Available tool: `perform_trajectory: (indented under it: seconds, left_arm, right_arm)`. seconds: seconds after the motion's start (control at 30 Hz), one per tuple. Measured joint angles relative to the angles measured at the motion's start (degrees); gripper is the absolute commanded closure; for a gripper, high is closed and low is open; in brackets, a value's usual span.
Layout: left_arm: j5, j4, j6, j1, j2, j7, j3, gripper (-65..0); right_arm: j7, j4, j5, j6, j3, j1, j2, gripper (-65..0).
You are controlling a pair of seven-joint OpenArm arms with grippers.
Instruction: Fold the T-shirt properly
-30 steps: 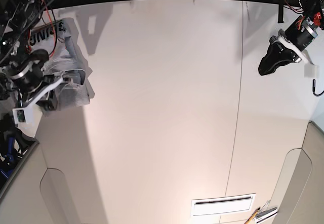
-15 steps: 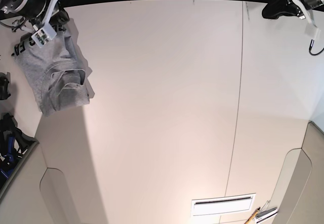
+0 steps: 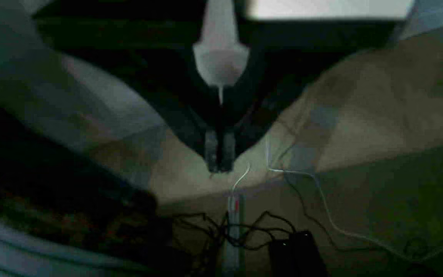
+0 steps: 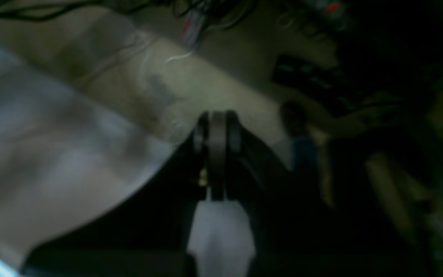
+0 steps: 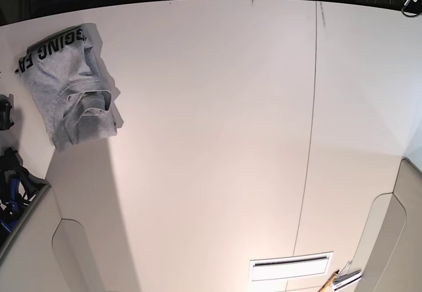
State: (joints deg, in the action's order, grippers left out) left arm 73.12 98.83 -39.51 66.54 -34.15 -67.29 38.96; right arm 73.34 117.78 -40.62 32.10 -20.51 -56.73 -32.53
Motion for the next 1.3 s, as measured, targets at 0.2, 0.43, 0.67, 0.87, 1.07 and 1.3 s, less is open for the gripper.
perform_trajectory:
  seconds: [0.2,0.43,0.67,0.87,1.07,1.3]
  left_arm:
    - [-0.1,-13.1,0.0,1.0,0.0,6.2,-5.9,0.0]
    - [-4.3,-23.4,0.0,-3.8,0.2,10.2,-22.6,0.0]
    - [-22.6,-31.6,0.0,-11.7,1.1,25.7,-36.9,0.0]
    - [-40.0,-35.1,0.2,-21.7,4.9,42.9,-44.0,0.0]
    - [-51.9,-43.5,0.0,-32.6,12.0,48.0,-48.1,0.0]
    - [-54.3,-55.7,0.2,-43.7,17.2,48.3,-49.5,0.0]
  right_arm:
    - [-0.8,-12.9,-3.4,1.0,6.3,0.2,0.0,0.0]
    - [-14.6,-31.6,2.6,1.3,20.9,9.7,-0.3,0.0]
    - [-19.0,-51.2,11.5,1.0,35.8,22.3,1.7,0.0]
    - [-28.5,-63.0,16.9,0.7,43.7,31.5,5.2,0.0]
    - [-31.5,-67.9,17.4,-7.9,44.6,38.2,13.2,0.0]
    - [-31.8,-71.4,19.7,-8.8,44.8,42.4,21.3,0.0]
